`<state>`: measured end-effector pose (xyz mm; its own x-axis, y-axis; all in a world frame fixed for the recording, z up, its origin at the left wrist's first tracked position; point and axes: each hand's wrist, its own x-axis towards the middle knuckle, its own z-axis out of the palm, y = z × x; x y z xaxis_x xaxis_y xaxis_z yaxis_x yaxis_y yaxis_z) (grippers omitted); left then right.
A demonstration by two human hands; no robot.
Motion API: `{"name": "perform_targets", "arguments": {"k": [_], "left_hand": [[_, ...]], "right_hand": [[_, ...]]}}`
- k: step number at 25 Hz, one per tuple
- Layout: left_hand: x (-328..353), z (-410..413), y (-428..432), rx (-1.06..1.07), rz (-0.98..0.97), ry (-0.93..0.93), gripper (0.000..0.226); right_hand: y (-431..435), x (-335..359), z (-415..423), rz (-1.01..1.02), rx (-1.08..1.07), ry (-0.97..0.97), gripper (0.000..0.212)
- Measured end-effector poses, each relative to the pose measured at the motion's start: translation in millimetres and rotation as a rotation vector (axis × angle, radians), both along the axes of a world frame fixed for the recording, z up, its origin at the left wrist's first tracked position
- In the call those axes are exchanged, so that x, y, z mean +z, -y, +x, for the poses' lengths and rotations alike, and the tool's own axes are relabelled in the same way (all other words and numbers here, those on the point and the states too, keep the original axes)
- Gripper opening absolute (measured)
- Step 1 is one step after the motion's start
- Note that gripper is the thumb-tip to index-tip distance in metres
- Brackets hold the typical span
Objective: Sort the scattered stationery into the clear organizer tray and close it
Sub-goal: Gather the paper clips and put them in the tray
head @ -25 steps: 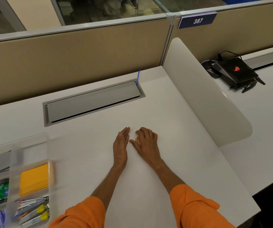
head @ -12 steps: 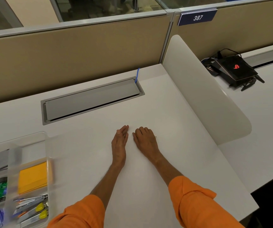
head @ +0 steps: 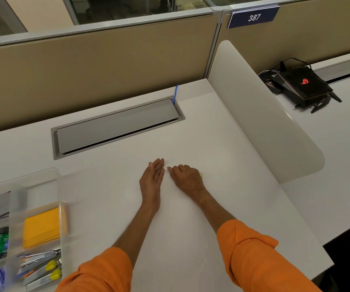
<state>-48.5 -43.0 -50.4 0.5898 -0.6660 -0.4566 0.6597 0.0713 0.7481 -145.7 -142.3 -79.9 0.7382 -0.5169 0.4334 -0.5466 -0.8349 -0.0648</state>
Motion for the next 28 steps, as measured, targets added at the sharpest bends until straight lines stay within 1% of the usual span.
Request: {"name": "perform_targets", "arguments": {"k": [3,5,6,8,11,12,14,16,17,18,19,21,22,25,26,27,28], "left_hand": [[2,4,5,0.017,-0.021,-0.132,0.046],[3,6,5,0.023,-0.052,-0.216,0.05],[2,7,5,0.03,-0.074,-0.257,0.051],[2,8,5,0.047,-0.102,-0.314,0.052],[5,3,8,0.078,-0.115,-0.375,0.052],[7,-1,10,0.08,-0.113,-0.401,0.052],[13,-12,13,0.073,-0.094,-0.458,0.051],[23,-25,18,0.068,-0.064,-0.524,0.043],[29,-30,19,0.057,-0.073,-0.581,0.036],[34,-34,20,0.068,-0.093,-0.65,0.031],[38,-37,20,0.073,-0.078,-0.652,0.029],[41,-38,16,0.039,-0.119,-0.653,0.023],[41,-38,14,0.03,-0.146,-0.684,0.021],[31,-33,13,0.027,-0.097,-0.667,0.029],[31,-32,14,-0.009,-0.056,-0.617,0.029],[29,-33,16,-0.045,-0.029,-0.554,0.037],[30,-33,17,-0.049,-0.025,-0.545,0.049]], "right_hand": [[-1,0,1,-0.013,-0.041,-0.006,0.041],[0,3,1,0.004,-0.109,0.037,0.041],[0,6,0,0.04,-0.162,0.097,0.041],[-1,14,-1,0.198,-0.27,0.287,0.043],[-5,37,7,0.57,-0.371,0.662,0.049],[-8,49,13,0.73,-0.404,0.796,0.051],[-17,70,25,1.119,-0.469,1.085,0.057],[-27,81,34,1.483,-0.499,1.284,0.056],[-32,82,36,1.594,-0.491,1.341,0.055],[-36,81,38,1.642,-0.476,1.371,0.054],[-40,79,39,1.646,-0.464,1.375,0.054],[-45,76,40,1.61,-0.467,1.373,0.054],[-47,75,40,1.594,-0.483,1.378,0.054],[-52,74,38,1.559,-0.454,1.364,0.05],[-53,74,38,1.561,-0.412,1.364,0.051],[-54,74,38,1.572,-0.366,1.37,0.053],[-56,76,37,1.587,-0.333,1.378,0.055]]}}
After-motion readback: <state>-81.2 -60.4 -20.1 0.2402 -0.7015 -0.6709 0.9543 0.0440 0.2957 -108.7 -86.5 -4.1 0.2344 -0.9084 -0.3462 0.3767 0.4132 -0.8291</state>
